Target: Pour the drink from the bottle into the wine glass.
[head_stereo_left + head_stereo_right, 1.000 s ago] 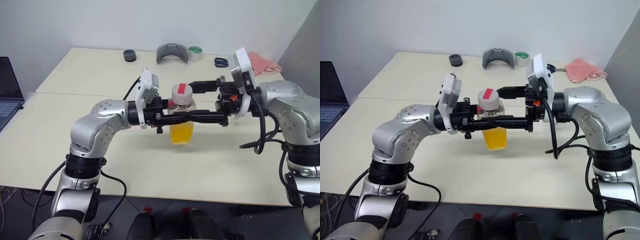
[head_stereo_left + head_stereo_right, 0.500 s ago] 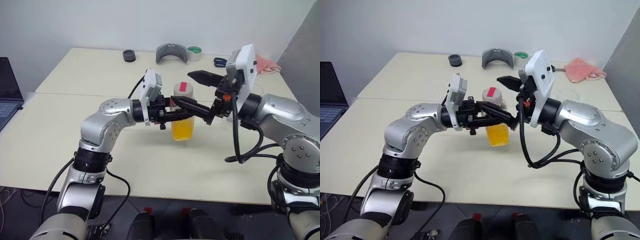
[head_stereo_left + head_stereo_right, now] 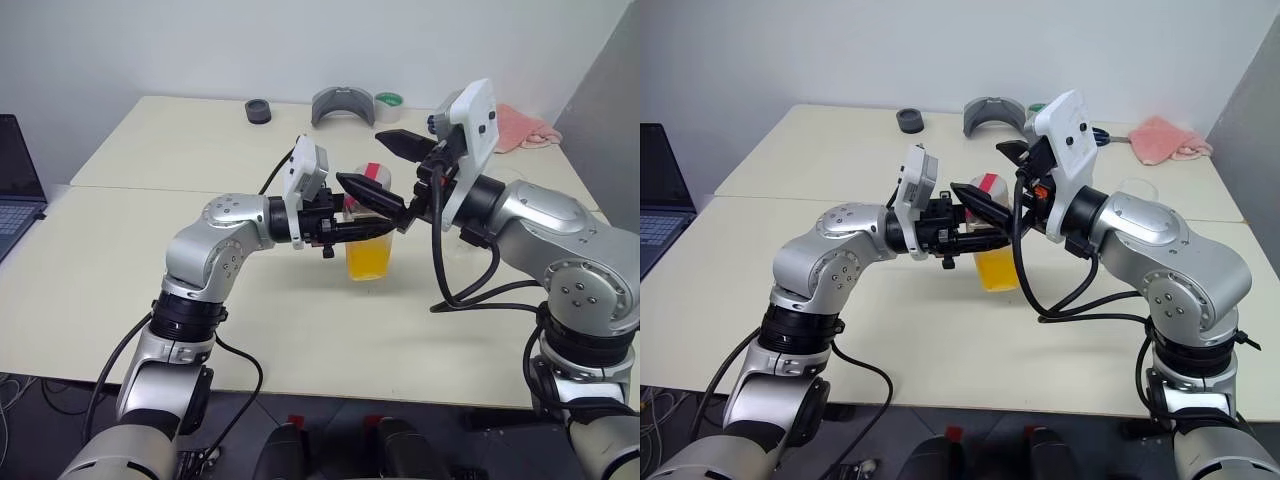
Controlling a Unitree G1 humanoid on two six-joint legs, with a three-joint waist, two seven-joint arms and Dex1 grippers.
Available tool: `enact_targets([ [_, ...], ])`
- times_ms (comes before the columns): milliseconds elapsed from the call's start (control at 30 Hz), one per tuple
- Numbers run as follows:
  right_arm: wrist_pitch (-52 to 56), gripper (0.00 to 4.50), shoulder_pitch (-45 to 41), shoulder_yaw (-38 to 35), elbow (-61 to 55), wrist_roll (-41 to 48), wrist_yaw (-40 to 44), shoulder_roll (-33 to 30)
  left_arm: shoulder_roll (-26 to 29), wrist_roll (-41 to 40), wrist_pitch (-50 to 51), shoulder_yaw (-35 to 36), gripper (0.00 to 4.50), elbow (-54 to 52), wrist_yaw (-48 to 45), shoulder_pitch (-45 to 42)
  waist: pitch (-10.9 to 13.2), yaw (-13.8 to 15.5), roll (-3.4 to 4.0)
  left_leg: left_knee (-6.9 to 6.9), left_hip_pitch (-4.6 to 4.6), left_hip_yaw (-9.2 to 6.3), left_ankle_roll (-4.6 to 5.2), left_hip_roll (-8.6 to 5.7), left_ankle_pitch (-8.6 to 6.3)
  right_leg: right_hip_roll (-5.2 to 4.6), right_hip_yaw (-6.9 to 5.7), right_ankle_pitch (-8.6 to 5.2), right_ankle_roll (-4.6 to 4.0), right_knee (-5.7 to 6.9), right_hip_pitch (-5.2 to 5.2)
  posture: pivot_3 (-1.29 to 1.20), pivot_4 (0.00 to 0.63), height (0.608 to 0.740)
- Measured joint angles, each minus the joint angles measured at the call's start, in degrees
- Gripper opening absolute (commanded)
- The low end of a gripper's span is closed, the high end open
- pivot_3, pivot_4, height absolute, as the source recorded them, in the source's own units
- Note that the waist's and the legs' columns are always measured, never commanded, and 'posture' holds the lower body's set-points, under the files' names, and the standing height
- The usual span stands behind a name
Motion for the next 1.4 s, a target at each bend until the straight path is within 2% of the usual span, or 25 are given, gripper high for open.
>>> enact_targets([
  [1400, -0.42, 4.47, 2.84, -2.94, -2.07, 4.93, 2.90, -8.62, 0.47, 0.99, 0.03, -0.09, 1.84, 0.59, 0.12, 0.02, 0.00, 0.01, 0.00, 0.00, -0.01, 0.01, 0.00, 0.00, 0.00, 0.01, 0.03, 0.00, 0.00, -0.03, 0.00, 0.00, 0.150, 0.740],
])
